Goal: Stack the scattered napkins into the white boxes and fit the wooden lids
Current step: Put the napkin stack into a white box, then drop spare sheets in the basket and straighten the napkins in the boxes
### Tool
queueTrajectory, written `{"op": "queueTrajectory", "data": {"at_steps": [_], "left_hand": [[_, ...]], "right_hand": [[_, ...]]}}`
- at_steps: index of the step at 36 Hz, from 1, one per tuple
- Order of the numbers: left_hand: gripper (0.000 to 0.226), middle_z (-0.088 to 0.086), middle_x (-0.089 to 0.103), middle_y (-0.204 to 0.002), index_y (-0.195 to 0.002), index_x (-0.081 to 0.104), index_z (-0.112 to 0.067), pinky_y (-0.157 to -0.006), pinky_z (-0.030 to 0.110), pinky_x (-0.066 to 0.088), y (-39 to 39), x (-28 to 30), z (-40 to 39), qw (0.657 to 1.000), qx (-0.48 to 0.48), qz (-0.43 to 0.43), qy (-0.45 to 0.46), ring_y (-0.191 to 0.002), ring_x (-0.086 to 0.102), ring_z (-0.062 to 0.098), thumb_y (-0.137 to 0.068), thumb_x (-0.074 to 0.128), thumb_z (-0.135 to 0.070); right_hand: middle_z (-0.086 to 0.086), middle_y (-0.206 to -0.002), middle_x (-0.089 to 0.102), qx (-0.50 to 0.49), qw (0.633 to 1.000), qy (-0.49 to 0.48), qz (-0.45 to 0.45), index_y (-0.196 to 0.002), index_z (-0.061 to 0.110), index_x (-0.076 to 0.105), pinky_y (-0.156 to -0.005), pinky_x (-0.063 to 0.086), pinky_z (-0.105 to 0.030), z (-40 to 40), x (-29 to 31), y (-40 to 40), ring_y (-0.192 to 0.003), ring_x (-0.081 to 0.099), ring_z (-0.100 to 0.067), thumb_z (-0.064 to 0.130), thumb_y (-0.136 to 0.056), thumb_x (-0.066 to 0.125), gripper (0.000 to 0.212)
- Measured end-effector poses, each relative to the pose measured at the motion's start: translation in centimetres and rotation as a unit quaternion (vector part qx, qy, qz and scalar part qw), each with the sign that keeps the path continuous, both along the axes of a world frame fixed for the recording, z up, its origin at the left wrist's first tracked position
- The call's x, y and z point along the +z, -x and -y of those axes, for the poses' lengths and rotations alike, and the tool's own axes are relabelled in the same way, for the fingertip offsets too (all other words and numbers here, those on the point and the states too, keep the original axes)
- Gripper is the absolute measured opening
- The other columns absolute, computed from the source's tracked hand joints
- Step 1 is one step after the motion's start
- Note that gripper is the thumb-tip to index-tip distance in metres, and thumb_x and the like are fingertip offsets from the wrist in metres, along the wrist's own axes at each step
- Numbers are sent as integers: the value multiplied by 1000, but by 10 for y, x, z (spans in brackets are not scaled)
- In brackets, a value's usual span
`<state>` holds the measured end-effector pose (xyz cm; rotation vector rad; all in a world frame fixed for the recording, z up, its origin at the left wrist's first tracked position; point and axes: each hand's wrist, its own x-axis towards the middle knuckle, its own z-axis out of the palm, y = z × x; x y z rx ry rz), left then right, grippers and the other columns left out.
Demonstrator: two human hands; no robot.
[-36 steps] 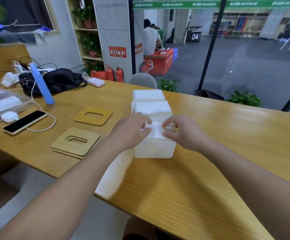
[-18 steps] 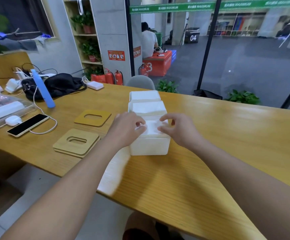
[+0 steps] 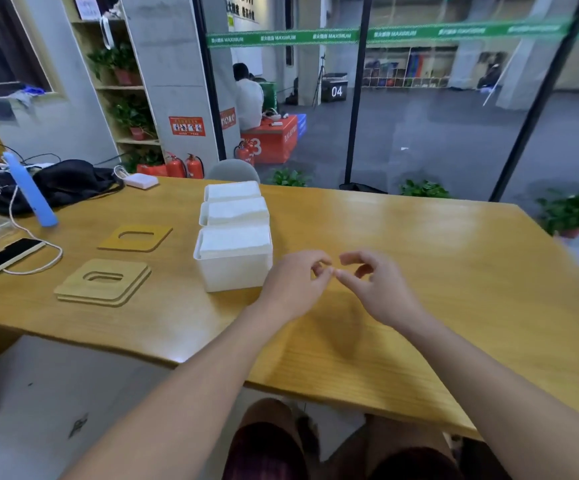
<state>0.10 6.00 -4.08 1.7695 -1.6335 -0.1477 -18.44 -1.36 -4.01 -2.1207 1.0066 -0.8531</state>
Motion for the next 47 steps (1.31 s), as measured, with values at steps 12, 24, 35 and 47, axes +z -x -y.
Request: {"op": "queueTrajectory", "data": {"at_steps": [12, 24, 35, 47], "left_hand": [[37, -16, 70, -87, -138, 65, -34, -80, 41, 58, 50, -51, 67, 997, -6, -49, -61, -77, 64, 5, -104, 64, -49], [50, -16, 51, -101, -148, 57, -34, -84, 41, 53, 29, -71, 197, 990, 37, 102, -86, -101, 55, 17, -105, 56, -60], [42, -10, 53, -110, -144, 59, -33, -96, 42, 48, 33, -55, 184, 987, 20, 92, -133, -108, 52, 18, -107, 52, -50], [59, -9, 60, -126, -160, 44, -30, -106, 42, 45, 42, 27, 150, 966, 5, 30, -258, -123, 49, 19, -110, 43, -62]], "right_hand": [[20, -115, 73, -63, 997, -41, 18, -129, 28, 71, -79, 49, -20, 49, -48, 59, -84, 64, -6, 36, -97, 79, 33], [18, -96, 68, -110, 993, -27, -43, -127, 29, 71, -81, 53, -30, 170, -62, 37, -84, 65, -5, 36, -97, 77, 32], [9, -104, 67, -126, 989, -52, -58, -123, 27, 67, -80, 56, -38, 158, -51, 38, -84, 63, -9, 31, -97, 74, 27], [9, -132, 57, -60, 967, -223, -112, -133, 24, 56, -99, 53, -35, 115, 38, 67, -113, 58, -6, 44, -100, 74, 43]]}}
